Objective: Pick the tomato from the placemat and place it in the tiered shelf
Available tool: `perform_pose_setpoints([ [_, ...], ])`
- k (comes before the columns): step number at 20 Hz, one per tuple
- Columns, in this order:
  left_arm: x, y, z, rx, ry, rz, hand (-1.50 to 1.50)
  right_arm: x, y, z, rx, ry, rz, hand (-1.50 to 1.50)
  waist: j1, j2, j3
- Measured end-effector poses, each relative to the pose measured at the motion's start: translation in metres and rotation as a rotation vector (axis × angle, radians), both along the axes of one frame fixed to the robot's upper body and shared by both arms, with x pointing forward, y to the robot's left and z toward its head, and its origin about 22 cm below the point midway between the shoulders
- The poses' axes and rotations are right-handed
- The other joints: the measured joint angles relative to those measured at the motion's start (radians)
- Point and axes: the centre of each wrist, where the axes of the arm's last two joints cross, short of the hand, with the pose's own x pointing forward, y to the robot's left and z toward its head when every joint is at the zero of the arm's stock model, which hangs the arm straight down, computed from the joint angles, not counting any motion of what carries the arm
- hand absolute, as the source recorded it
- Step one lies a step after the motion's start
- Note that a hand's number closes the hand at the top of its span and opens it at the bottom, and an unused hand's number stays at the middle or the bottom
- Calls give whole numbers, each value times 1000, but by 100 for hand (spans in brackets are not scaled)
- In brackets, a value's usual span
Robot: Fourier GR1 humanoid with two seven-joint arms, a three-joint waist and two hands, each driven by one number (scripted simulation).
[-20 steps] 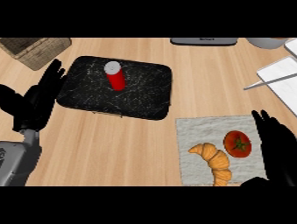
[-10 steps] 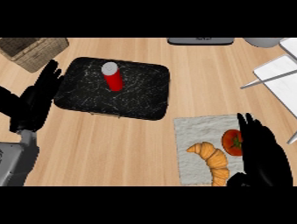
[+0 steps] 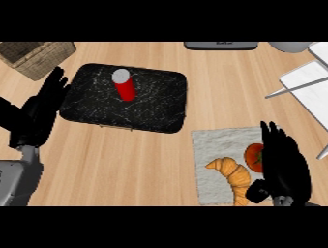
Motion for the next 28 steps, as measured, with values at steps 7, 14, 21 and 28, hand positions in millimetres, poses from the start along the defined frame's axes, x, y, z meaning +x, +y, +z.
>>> perform_pose_setpoints([
  [7, -1, 4, 4, -2, -9, -1, 0, 10, -4, -15, 16, 24, -34, -150, -1, -3, -3],
  [14, -1, 3, 6, 3, -1, 2, 0, 18, -12, -30, 48, 72, -38, 150, -2, -6, -7],
  [21, -2, 4, 5, -5, -6, -8, 0, 23, -10, -46, -49, 37, 35, 150, -3, -12, -17],
  [28, -2, 7, -4, -2, -1, -2, 0, 14, 7, -45, -35, -30, 184, 150, -6, -13, -18],
])
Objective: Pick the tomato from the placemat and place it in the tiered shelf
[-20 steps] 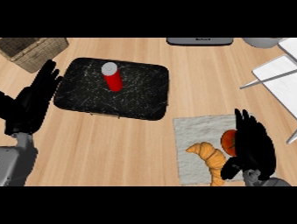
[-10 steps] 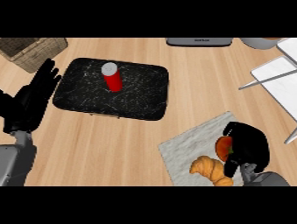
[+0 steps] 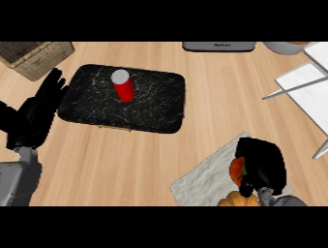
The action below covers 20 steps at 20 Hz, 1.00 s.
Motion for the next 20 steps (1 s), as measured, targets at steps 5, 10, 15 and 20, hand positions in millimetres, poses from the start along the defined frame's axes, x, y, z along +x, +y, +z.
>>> perform_pose_setpoints([
  [5, 3, -4, 2, 0, 7, 3, 0, -44, 52, 6, 99, 55, 335, 150, 0, -1, 3],
  [10, -2, 2, -1, 1, -1, 11, 0, -92, 78, 33, 321, 2, 464, 150, -8, 4, 14],
  [15, -3, -1, -1, 0, 2, 15, 0, -106, 76, 76, 471, -201, 448, 150, -14, 5, 17],
  [20, -5, 4, 1, -1, 3, 18, 0, -121, 61, 129, 584, -359, 384, 150, -10, 6, 17],
])
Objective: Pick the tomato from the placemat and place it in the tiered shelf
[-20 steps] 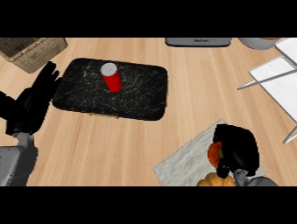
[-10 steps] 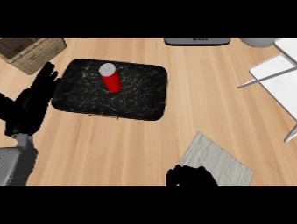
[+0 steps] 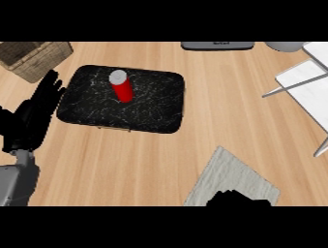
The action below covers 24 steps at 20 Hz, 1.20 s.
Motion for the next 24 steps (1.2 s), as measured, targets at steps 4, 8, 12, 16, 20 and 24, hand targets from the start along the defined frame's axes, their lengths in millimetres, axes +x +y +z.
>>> perform_pose_setpoints([
  [4, 2, 2, 0, 1, -5, -3, 0, 12, -7, 14, -7, -24, -92, 150, 2, 4, 0],
  [8, 3, 0, 1, -1, -3, -4, 0, 29, -18, 31, -52, -62, -199, 150, 6, 4, 0],
  [12, 1, -3, 2, 0, -7, -5, 0, 46, -33, 50, -100, -88, -316, 150, 8, 4, 0],
  [16, 2, -1, 5, 1, -14, 0, 0, 62, -51, 70, -122, -116, -434, 150, 7, 5, 1],
  [20, 0, -3, 3, 3, -11, 3, 0, 76, -76, 86, -118, -131, -531, 150, 1, 4, 2],
  [24, -2, 0, 3, -1, -5, 4, 0, 87, -106, 93, -45, -116, -561, 150, -7, 2, 4],
])
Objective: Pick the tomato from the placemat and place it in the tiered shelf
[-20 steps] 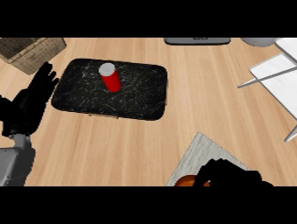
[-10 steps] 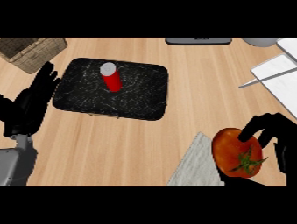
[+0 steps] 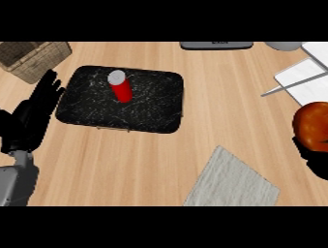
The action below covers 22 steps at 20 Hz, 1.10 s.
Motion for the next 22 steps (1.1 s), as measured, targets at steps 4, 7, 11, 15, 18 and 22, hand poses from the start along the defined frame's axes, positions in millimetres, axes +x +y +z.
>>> perform_pose_setpoints([
  [4, 1, 0, -1, 0, -2, 4, 0, 4, -45, 8, 89, -38, 33, 150, -3, 0, 0],
  [7, 2, -1, 0, 3, -2, 6, 0, 5, -88, 16, 134, -60, 46, 150, -4, 0, 0],
  [11, 6, -9, 0, 2, -1, -9, 0, 9, -145, 15, 167, -73, 56, 150, 5, 3, -1],
  [15, 4, -7, -2, 2, -6, -15, 0, 6, -188, 5, 174, -73, 56, 150, 14, 4, -2],
  [18, 7, -7, -1, -1, -9, -15, 0, 7, -212, 2, 181, -67, 57, 150, 17, 5, -2],
  [22, 6, -9, 1, -1, -8, -17, 0, 11, -238, -1, 182, -63, 59, 150, 21, 5, -2],
])
